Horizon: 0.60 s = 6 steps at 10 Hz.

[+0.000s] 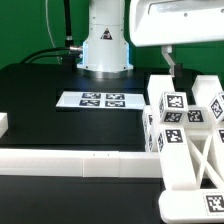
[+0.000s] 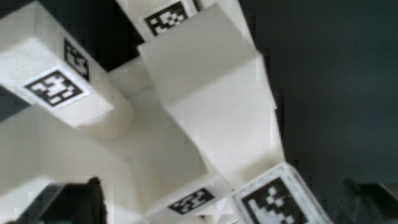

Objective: Assemble chair

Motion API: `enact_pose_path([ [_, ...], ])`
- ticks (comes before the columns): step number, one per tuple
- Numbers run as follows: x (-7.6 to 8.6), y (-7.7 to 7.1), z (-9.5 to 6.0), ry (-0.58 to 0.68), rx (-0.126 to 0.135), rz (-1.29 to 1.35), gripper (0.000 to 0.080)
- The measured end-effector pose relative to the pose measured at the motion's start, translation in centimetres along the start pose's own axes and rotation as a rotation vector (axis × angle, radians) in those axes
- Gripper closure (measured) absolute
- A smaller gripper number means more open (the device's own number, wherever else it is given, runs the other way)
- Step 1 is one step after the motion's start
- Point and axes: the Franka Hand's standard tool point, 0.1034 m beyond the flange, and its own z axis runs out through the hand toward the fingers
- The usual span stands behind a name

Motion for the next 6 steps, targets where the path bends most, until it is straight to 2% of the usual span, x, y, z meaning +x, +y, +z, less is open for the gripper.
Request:
enact_pose_path([
  [1,0.4,0.5,-0.2,0.004,0.000,-0.023,0.0150],
  [4,0.4,0.5,0.0,0.006,0.000,-0.032,0.0150],
  [6,0.1,1.9,0.4,0.043,0.003,-0.097,0.0150],
])
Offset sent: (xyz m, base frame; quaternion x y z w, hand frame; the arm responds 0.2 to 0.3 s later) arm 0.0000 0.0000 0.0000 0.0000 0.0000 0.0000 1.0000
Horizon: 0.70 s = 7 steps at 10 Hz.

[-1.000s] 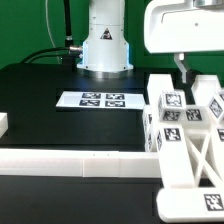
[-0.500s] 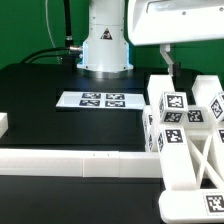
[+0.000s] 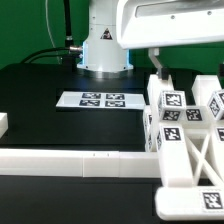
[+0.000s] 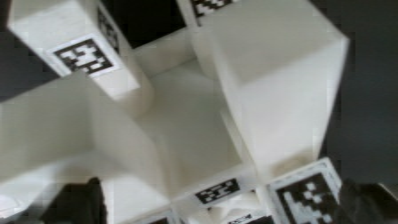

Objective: Assemble chair

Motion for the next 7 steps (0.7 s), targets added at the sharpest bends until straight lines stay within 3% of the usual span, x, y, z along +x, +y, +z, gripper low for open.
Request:
enact_pose_path([
  [4,-1.7,1.2,1.0,0.059,0.003,0.001,0.0150],
  [7,-2.0,0.8,1.6,0.102,0.009,-0.011,0.0150],
])
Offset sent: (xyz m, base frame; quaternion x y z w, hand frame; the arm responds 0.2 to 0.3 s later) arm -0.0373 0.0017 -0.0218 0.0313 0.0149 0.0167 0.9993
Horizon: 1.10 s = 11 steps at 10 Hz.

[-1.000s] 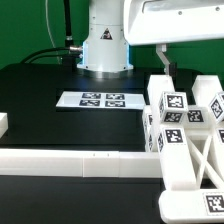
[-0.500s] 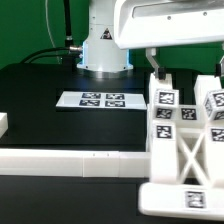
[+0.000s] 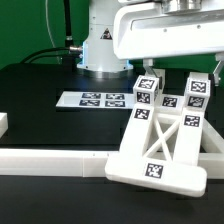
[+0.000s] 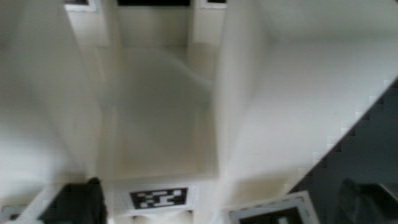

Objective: Assemble chair

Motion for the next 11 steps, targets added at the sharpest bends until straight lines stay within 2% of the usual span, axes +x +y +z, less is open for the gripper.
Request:
enact_pose_path([
  [2,-0.1,-0.6,0.0,0.015,0.006,-0.001,0.0150],
  [6,0.0,-0.5,-0.1,0.016,0.005,0.000,0.0150],
  [7,0.1,-0.3,-1.0,0.002,0.010,0.003,0.0150],
  [9,-0.9,0.1,-3.1,0.007,0.016,0.003,0.0150],
  [10,-0.6,0.2,-4.2,0.013,0.021,0.007,0.0150],
  [11,-0.7,0.3,-4.1,-0.001,0.017,0.008,0.0150],
])
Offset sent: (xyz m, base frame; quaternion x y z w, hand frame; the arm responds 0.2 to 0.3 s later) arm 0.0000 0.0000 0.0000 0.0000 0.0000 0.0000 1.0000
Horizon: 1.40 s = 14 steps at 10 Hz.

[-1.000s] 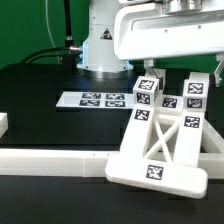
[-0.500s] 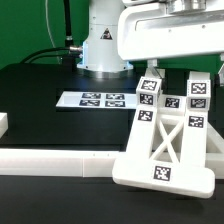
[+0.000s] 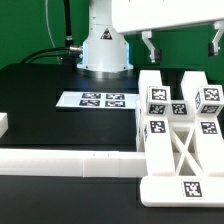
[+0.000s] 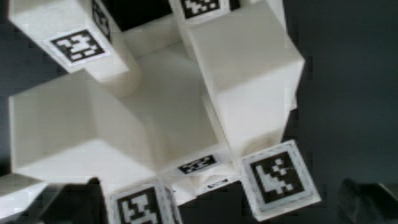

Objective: Assemble chair

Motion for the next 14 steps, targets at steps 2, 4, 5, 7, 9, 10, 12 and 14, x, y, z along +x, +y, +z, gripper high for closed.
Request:
enact_pose_path([
  [2,-0.8,0.6,0.1,-0.136,-0.025,-0.010,0.0150],
  [4,-0.5,1.4,0.5,-0.264,-0.045,-0.030,0.0150],
  [5,0.0,2.0,0.7,-0.316,-0.047,-0.055,0.0150],
  [7,-0.1,2.2,0.7,-0.403,-0.059,-0.048,0.0150],
  [9,-0.2,1.5,1.3,-0.383,-0.054,-0.067,0.0150],
  [10,-0.4,1.4,1.5,-0.383,-0.053,-0.072,0.0150],
  [12,-0.9,1.8,2.0,-0.377,-0.056,-0.068,0.0150],
  [14,-1.6,1.9,2.0,-0.377,-0.058,-0.068,0.0150],
])
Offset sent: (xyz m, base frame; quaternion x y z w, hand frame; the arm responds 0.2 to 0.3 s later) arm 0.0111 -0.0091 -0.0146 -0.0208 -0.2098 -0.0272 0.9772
